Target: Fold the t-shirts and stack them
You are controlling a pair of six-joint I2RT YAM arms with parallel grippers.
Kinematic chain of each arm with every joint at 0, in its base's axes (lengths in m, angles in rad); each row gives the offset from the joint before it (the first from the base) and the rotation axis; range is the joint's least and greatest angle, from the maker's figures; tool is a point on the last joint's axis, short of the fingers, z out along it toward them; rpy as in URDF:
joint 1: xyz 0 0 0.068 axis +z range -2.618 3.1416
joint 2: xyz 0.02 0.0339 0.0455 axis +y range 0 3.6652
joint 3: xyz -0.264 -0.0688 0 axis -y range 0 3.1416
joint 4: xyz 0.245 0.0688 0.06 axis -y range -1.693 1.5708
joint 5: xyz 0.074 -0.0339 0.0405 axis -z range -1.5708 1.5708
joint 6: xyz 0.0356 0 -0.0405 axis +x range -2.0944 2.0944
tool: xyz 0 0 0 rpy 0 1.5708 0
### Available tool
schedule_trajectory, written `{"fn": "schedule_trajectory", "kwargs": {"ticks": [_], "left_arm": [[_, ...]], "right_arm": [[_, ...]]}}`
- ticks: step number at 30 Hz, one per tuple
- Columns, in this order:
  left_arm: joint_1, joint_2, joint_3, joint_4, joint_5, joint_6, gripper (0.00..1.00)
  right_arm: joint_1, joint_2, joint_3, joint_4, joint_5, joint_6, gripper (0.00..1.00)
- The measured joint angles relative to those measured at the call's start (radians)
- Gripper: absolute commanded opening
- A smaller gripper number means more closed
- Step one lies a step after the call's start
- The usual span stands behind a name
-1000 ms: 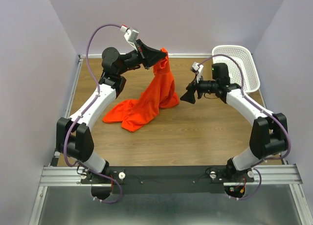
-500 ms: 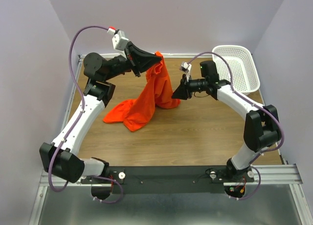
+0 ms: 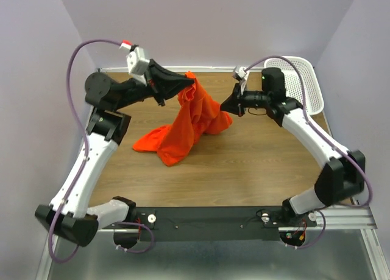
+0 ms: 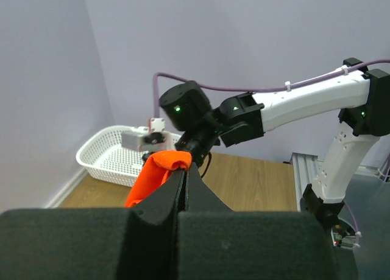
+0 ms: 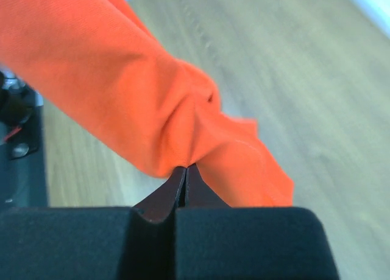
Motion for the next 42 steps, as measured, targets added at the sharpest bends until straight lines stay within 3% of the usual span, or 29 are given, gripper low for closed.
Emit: {"fn": "schedule_trajectory", "kwargs": {"ticks": [9, 16, 25, 30, 34, 38, 42], "left_arm": [[-0.003, -0.293, -0.212, -0.106, -0.145, 0.092, 0.0], [-0.002, -0.22, -0.224, -0.224, -0.319, 0.14, 0.0], [-0.003, -0.159, 0.159, -0.172, -0.494, 0.155, 0.0], [-0.004, -0.166, 0.233, -0.14, -0.655, 0.192, 0.0], [-0.001, -0.138, 0.223, -0.145, -0.757, 0.227, 0.0], [0.026, -0.071, 0.235, -0.156, -0.846, 0.251, 0.0], [0.044, 0.053, 0.427, -0.224, -0.851, 0.237, 0.0]], "right_arm": [[0.001, -0.357, -0.061, -0.023, 0.322, -0.156, 0.01], [0.001, -0.387, -0.002, -0.071, 0.536, -0.211, 0.01], [0.001, -0.273, 0.423, -0.124, 0.591, -0.199, 0.01], [0.003, -0.17, 0.54, -0.124, 0.525, -0.159, 0.01], [0.008, 0.011, 0.649, -0.145, 0.441, -0.094, 0.01], [0.011, 0.287, 0.912, -0.159, 0.406, 0.004, 0.01], [0.026, 0.41, 0.978, -0.099, 0.419, 0.079, 0.0]]}}
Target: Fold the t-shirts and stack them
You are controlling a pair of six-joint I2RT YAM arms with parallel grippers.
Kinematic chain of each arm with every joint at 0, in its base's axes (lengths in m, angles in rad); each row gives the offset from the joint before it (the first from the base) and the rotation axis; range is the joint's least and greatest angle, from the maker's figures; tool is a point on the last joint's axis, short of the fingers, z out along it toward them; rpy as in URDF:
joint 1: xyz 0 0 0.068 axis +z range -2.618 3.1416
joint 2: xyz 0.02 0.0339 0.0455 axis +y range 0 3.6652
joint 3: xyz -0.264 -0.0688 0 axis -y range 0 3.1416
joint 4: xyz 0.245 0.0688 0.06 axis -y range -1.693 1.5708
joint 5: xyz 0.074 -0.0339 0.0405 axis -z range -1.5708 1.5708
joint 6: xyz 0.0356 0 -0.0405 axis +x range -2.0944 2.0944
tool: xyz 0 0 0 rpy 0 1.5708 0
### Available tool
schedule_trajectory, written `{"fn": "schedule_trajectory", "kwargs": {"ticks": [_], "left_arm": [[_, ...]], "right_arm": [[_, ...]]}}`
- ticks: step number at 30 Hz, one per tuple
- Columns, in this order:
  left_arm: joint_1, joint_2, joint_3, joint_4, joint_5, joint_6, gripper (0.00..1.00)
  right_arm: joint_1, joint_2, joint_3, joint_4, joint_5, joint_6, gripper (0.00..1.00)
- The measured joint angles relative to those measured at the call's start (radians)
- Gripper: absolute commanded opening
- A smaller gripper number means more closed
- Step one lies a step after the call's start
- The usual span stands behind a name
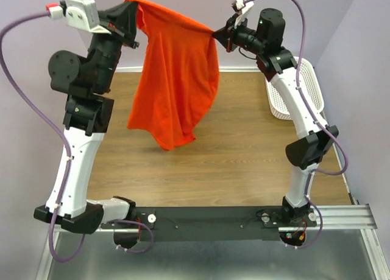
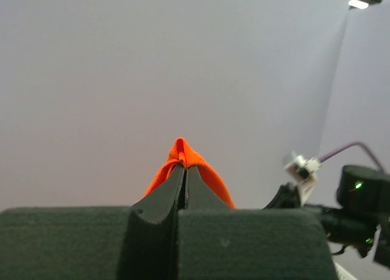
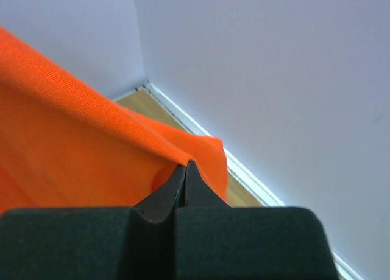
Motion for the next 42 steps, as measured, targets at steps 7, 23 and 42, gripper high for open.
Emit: {"fn": "schedule_trajectory", "kwargs": {"ticks": [7, 23, 42], "left_arm": [[-0.01, 0.064, 0.222, 0.057, 0.234, -0.164, 0.0], [-0.638, -0.073, -1.093, 0.457, 0.317, -0.335, 0.0], [-1.036, 0.199, -1.13, 0.54, 0.01, -0.407, 0.83]], "right_arm": [[0.024, -0.071, 0.033, 0.104, -0.002, 0.017, 0.01], [-0.18, -0.901, -1.408, 0.111, 0.196, -0.341, 1.0], [-0.258, -0.716, -1.431, -0.023, 0.043, -0.193, 1.0]]}}
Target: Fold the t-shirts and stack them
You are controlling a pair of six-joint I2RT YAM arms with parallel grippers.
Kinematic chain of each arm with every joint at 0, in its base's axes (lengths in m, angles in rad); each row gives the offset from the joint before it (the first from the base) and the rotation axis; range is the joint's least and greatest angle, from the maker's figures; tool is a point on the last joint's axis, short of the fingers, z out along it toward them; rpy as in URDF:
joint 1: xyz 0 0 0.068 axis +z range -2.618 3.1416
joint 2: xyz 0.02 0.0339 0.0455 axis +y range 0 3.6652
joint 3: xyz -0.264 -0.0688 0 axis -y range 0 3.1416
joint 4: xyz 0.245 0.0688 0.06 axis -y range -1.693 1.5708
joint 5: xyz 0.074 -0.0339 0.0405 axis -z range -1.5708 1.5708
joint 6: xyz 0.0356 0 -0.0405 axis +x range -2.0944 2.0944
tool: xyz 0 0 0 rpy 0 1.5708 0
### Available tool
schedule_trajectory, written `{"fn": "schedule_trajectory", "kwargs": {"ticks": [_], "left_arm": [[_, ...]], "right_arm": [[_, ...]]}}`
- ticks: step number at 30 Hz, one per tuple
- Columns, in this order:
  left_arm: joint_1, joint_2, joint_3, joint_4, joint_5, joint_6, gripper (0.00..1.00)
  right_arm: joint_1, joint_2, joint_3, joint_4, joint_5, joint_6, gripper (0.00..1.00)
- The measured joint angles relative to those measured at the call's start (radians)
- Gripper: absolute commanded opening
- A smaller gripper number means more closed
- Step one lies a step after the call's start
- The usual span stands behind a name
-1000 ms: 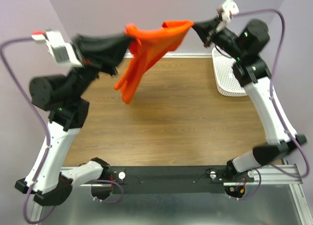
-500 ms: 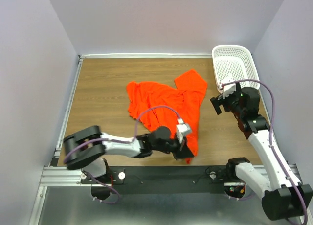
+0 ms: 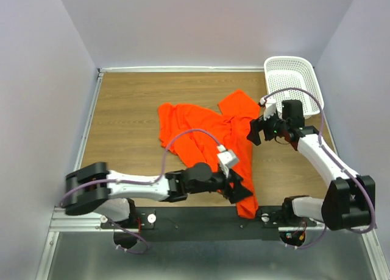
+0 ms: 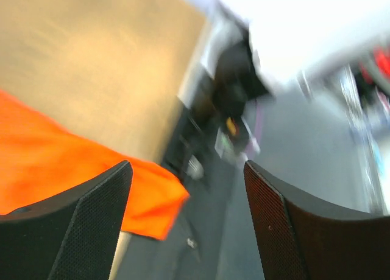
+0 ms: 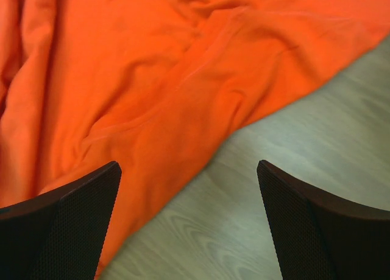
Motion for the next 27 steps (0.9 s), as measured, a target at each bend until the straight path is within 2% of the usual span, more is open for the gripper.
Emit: {"fn": "schedule_trajectory", "kwargs": {"ticks": [4, 6, 9, 13, 20, 21, 22, 24, 25, 27], "left_arm": [[0.095, -0.196, -0.017, -0.105, -0.153, 0.0, 0.84], [0.253, -0.291, -0.066, -0.161, -0.194, -0.02, 0.84], [0.506, -0.328, -0.138, -0.23, -0.244, -0.06, 0.85], [0.734, -0.321, -0.187, -0.322, -0.269, -0.124, 0.85], [0.88, -0.229, -0.18, -0.362, -0.268, -0.198, 0.83], [0.893, -0.196, -0.181, -0.371, -0.267, -0.208, 0.82], [0.9, -0.175, -0.182, -0.377, -0.265, -0.215, 0.82], [0.911, -0.137, -0.182, -0.389, -0.259, -0.226, 0.81], [0.916, -0.127, -0.182, -0.399, -0.259, -0.233, 0.81], [0.922, -0.123, -0.183, -0.41, -0.258, -0.245, 0.79]], "right_arm": [[-0.002, 0.101, 0.04, -0.033, -0.113, 0.032, 0.99], [0.001, 0.148, 0.074, -0.039, -0.159, 0.043, 0.99], [0.03, 0.232, 0.135, -0.045, -0.185, 0.055, 0.99], [0.14, 0.323, 0.168, -0.048, -0.175, 0.066, 0.97], [0.32, 0.34, 0.153, -0.07, -0.094, 0.051, 0.94], [0.343, 0.339, 0.143, -0.07, -0.079, 0.045, 0.91], [0.361, 0.339, 0.133, -0.073, -0.064, 0.038, 0.83], [0.402, 0.34, 0.114, -0.085, -0.037, 0.022, 0.76], [0.413, 0.344, 0.112, -0.092, -0.027, 0.02, 0.69], [0.426, 0.365, 0.112, -0.092, -0.004, 0.013, 0.63]]}}
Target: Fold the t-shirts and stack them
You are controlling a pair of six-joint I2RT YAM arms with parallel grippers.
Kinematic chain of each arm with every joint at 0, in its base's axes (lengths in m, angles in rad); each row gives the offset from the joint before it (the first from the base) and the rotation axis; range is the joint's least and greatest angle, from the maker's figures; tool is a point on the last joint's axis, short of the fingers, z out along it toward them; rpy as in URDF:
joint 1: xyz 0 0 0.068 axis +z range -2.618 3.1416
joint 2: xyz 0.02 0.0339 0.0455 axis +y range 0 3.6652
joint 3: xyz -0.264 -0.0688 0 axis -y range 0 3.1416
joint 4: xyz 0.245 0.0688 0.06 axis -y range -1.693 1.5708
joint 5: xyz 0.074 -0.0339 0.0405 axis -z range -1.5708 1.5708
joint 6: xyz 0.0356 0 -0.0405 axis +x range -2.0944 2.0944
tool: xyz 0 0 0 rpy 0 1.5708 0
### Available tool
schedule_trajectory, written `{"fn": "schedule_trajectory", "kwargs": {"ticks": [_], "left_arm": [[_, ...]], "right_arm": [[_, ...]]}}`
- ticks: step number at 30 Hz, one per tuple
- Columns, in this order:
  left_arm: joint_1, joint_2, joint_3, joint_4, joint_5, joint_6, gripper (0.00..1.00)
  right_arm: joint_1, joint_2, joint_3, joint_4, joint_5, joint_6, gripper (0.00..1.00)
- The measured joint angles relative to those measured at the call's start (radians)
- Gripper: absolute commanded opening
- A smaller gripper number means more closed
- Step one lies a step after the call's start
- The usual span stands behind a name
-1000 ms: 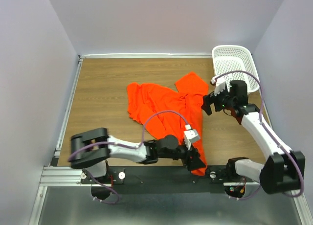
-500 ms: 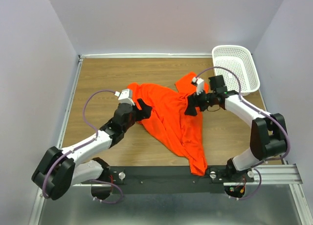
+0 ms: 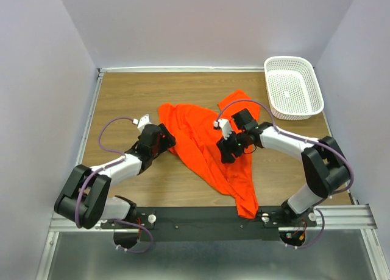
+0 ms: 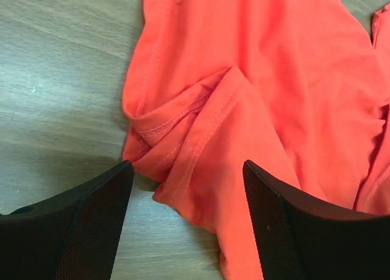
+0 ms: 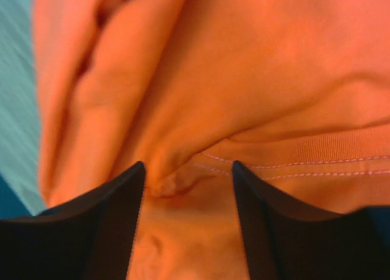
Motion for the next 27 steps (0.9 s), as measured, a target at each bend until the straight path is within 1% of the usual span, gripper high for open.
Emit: {"fn": "schedule_trajectory", "kwargs": {"ticks": [1, 3, 4, 5, 6, 7, 8, 9, 10, 13, 15, 17, 20, 21, 24, 27], "left_arm": [[0.002, 0.0, 0.0, -0.002, 0.0, -0.007, 0.79], [0.003, 0.0, 0.002, -0.012, 0.0, -0.019, 0.79], [0.003, 0.0, 0.006, -0.026, 0.0, -0.023, 0.58], [0.003, 0.01, 0.026, -0.047, 0.0, -0.033, 0.58], [0.003, 0.011, 0.031, -0.051, 0.0, -0.035, 0.51], [0.003, 0.016, 0.038, -0.058, 0.005, -0.032, 0.3], [0.005, 0.025, 0.05, -0.065, 0.012, -0.03, 0.15], [0.006, 0.033, 0.058, -0.068, 0.018, -0.016, 0.05], [0.007, 0.04, 0.067, -0.073, 0.029, -0.008, 0.0], [0.008, 0.041, 0.079, -0.078, 0.05, 0.011, 0.0], [0.009, 0.029, 0.081, -0.086, 0.058, 0.021, 0.0], [0.013, -0.013, 0.08, -0.113, 0.058, 0.027, 0.0], [0.026, -0.146, 0.078, -0.174, 0.046, 0.03, 0.0], [0.033, -0.22, 0.078, -0.203, 0.037, 0.026, 0.0], [0.045, -0.441, 0.073, -0.293, -0.008, 0.003, 0.0], [0.05, -0.694, 0.063, -0.383, -0.051, -0.04, 0.0]], "right_arm": [[0.003, 0.017, 0.0, -0.001, 0.011, -0.004, 0.56], [0.005, 0.041, 0.0, -0.001, 0.027, -0.009, 0.48], [0.005, 0.056, 0.0, -0.001, 0.035, -0.011, 0.18], [0.005, 0.057, 0.006, -0.002, 0.055, -0.01, 0.18], [0.005, 0.057, 0.006, -0.002, 0.058, -0.009, 0.06], [0.005, 0.053, 0.006, -0.004, 0.069, -0.011, 0.01], [0.005, 0.044, 0.006, -0.011, 0.081, -0.007, 0.0], [0.005, 0.031, 0.006, -0.019, 0.089, -0.012, 0.01], [0.005, 0.011, 0.006, -0.024, 0.102, -0.014, 0.01], [0.005, -0.083, 0.006, -0.041, 0.142, -0.016, 0.01], [0.002, -0.18, 0.006, -0.048, 0.167, -0.017, 0.01], [-0.011, -0.263, 0.006, -0.052, 0.189, -0.021, 0.01], [-0.068, -0.367, 0.01, -0.071, 0.252, -0.034, 0.01], [-0.105, -0.392, 0.01, -0.08, 0.261, -0.047, 0.01], [-0.328, -0.467, 0.009, -0.105, 0.305, -0.093, 0.01], [-0.528, -0.518, -0.015, -0.123, 0.332, -0.177, 0.01]]}}
